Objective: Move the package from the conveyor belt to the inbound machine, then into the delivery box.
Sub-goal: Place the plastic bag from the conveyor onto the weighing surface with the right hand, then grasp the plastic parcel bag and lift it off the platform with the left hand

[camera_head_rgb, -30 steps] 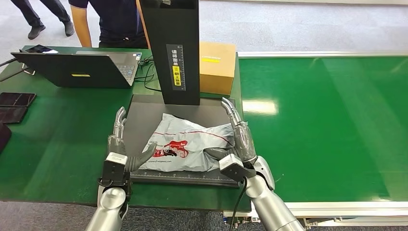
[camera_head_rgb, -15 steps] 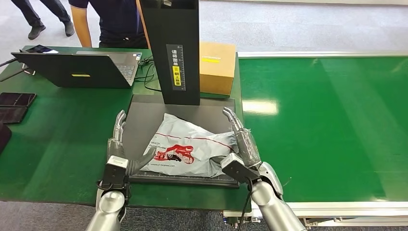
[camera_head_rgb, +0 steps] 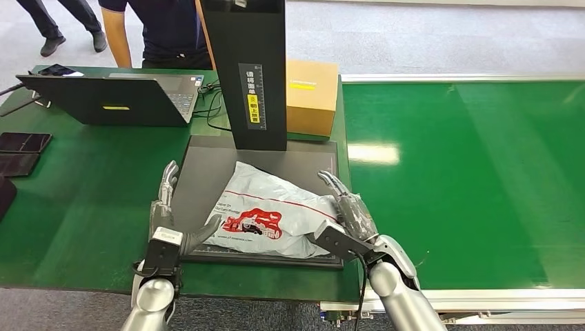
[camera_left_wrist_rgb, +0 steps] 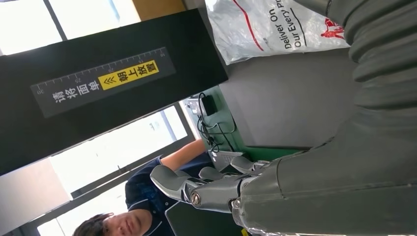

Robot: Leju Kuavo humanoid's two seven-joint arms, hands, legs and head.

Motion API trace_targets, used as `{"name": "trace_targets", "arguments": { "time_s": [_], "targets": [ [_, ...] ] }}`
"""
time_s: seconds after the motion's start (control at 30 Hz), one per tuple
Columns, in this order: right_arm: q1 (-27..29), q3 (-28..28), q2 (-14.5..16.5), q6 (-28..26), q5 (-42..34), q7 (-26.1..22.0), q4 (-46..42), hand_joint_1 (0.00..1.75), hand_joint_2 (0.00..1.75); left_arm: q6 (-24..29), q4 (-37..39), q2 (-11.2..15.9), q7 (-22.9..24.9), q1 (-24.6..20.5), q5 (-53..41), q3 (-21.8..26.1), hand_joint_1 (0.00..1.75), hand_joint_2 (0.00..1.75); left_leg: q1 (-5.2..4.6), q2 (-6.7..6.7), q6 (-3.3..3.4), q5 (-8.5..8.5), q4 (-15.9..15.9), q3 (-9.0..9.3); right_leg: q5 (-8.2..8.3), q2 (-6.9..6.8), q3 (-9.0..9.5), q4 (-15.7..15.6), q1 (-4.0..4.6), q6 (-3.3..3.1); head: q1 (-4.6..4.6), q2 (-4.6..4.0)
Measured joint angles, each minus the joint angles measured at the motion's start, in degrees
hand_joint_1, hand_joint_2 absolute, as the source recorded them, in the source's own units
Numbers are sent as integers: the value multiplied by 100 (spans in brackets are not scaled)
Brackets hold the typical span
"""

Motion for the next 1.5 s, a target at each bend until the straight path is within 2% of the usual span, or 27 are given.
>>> {"name": "trace_targets", "arguments": {
  "time_s": [0.33,0.83,0.97,1.3,1.5],
  "targets": [
    [124,-154,0,81,64,-9,-320,0,0,-42,-141,-2,49,53,-72,50,0,175,0,0,0,0,0,0,0,0,1,0,0,0,0,0],
    [436,-392,9,435,-169,-289,-1272,0,0,-124,-330,-16,110,207,-167,132,0,175,0,0,0,0,0,0,-1,0,1,0,0,-1,0,0],
    [523,-525,76,277,-379,-559,-1545,0,175,-145,-330,-29,108,205,-210,157,0,175,0,0,0,0,0,1,-1,0,1,0,0,-1,0,0],
    [790,-734,258,-348,-612,-1131,-2097,0,175,-366,-330,-22,149,68,-476,119,0,175,0,0,0,0,0,1,-2,-1,1,0,0,-2,-1,0],
    [920,-749,284,-445,-710,-1310,-2269,0,175,-659,-305,67,296,-229,-763,-75,0,175,0,0,0,0,0,2,-2,-1,1,0,0,-3,0,0]
  ]
}}
